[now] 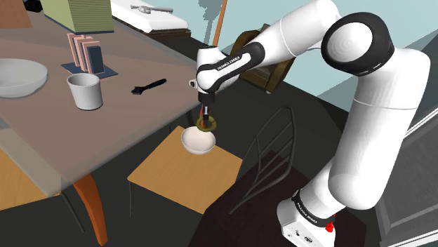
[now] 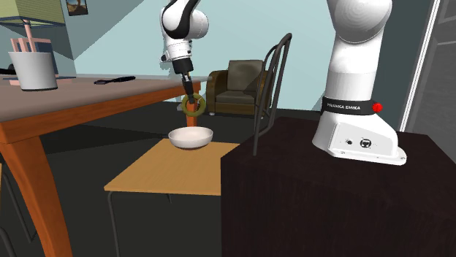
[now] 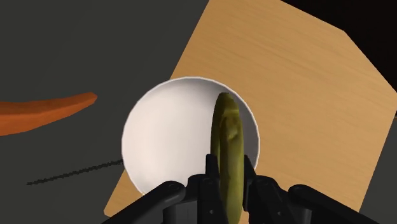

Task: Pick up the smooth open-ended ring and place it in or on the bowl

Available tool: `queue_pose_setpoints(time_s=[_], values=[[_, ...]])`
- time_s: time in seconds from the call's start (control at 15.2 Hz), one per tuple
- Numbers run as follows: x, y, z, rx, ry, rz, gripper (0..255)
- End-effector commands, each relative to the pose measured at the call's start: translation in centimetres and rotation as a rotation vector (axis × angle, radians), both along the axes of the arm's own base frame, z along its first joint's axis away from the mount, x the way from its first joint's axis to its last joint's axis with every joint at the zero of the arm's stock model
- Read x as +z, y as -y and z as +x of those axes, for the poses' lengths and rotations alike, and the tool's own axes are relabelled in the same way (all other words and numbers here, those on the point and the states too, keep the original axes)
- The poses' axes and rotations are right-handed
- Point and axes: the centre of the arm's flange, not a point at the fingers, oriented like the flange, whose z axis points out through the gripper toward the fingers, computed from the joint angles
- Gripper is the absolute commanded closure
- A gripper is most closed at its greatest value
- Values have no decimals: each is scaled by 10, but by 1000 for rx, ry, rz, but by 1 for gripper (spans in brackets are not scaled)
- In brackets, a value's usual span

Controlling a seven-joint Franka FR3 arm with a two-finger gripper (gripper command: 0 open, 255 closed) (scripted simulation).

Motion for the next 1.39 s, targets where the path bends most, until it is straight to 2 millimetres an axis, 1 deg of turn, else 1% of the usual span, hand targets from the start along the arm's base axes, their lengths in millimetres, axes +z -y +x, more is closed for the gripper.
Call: queue_pose_setpoints(time_s=[0.0,0.13,0.2,0.26,0.33,0.46,0.53,0.73,0.79,1.32], values=[[-79,5,12,-3,87,19,255],[-79,5,12,-3,87,19,255],[-78,3,13,-3,87,20,0],[-79,4,21,-3,87,20,0],[-79,6,15,-3,87,19,0],[-61,-3,20,-4,86,21,0],[-79,5,12,-3,87,19,0],[-39,3,16,-3,87,19,0],[-29,3,17,-3,87,19,0],[-29,3,17,-3,87,19,0]])
